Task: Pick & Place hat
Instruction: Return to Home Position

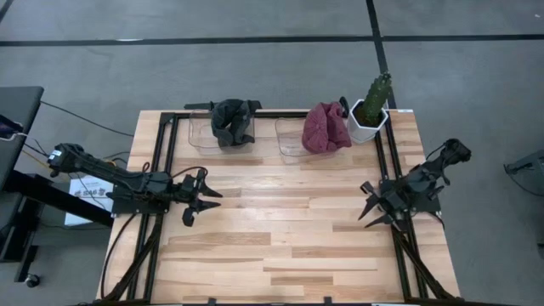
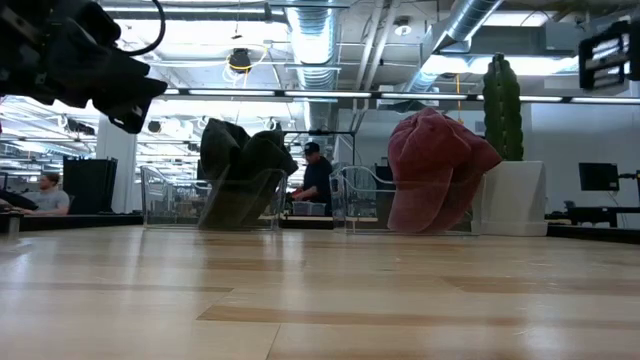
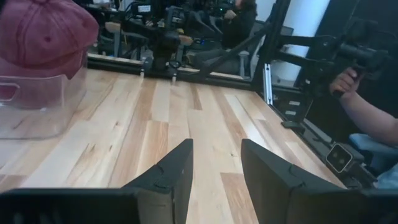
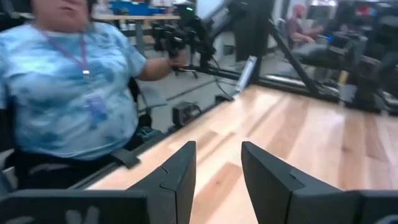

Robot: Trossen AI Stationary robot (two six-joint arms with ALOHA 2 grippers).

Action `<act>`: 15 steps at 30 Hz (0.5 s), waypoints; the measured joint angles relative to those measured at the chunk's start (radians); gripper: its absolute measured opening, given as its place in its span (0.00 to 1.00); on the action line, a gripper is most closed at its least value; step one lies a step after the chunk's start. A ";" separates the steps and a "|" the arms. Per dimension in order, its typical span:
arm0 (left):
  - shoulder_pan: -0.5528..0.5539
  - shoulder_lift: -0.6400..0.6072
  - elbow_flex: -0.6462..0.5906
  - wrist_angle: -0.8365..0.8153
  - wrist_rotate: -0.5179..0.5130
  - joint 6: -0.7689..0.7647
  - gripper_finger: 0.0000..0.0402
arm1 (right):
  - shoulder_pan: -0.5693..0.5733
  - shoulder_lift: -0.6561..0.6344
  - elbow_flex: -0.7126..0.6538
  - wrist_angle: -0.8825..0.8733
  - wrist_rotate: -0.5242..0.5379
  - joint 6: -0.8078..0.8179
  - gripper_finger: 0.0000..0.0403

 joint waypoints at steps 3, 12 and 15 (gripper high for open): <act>0.001 0.007 0.000 0.003 -0.001 0.000 0.33 | 0.000 0.000 -0.054 0.050 0.048 0.019 0.29; 0.002 0.009 0.000 0.015 -0.026 -0.004 0.33 | -0.013 0.000 -0.066 0.079 0.063 0.033 0.29; 0.001 0.009 0.000 0.016 -0.027 -0.012 0.33 | -0.020 0.000 -0.066 0.078 0.064 0.034 0.29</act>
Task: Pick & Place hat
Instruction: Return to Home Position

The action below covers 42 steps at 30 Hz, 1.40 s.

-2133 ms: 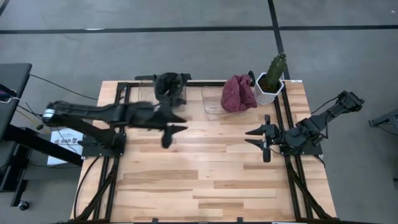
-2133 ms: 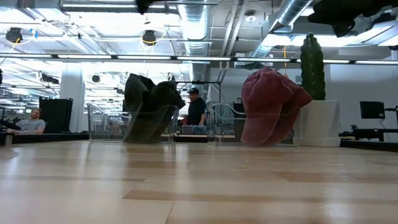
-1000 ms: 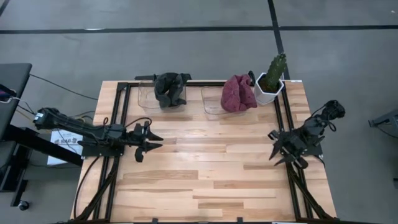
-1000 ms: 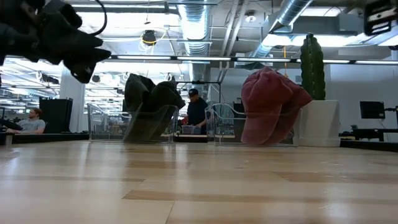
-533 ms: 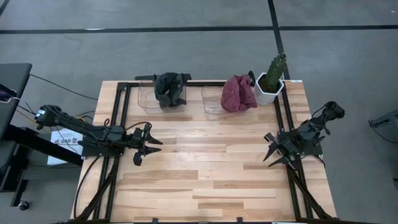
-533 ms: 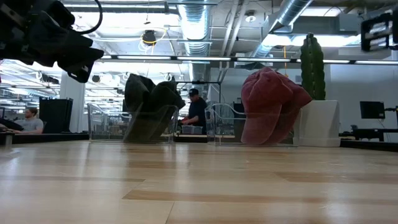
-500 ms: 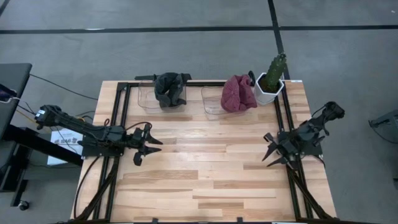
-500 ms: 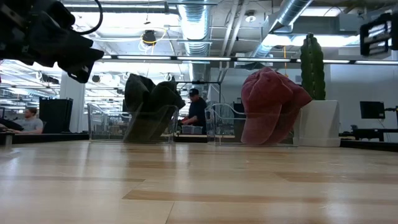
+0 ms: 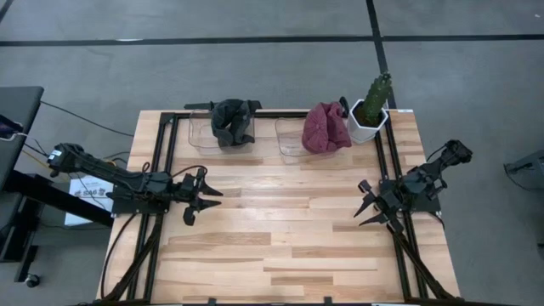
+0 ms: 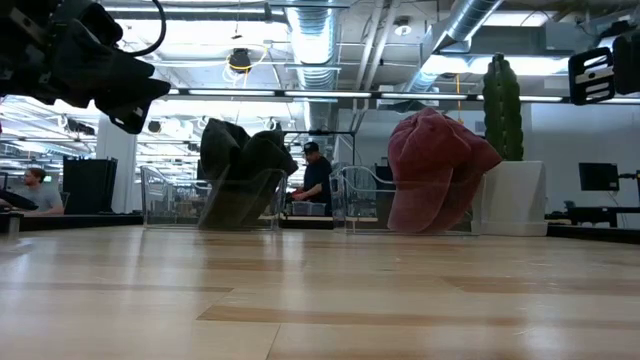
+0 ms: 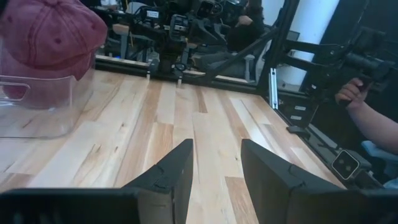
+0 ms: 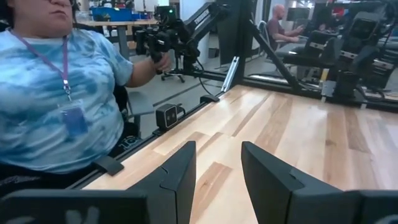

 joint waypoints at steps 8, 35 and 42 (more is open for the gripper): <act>0.001 0.000 0.000 0.007 0.000 -0.002 0.33 | 0.000 0.003 0.000 -0.002 0.000 0.034 0.29; 0.084 -0.428 0.001 0.016 0.011 -0.003 0.33 | 0.000 0.003 -0.003 0.013 0.000 0.034 0.29; 0.078 -0.418 0.001 0.015 0.011 -0.002 0.33 | 0.000 0.003 -0.003 0.013 0.000 0.034 0.29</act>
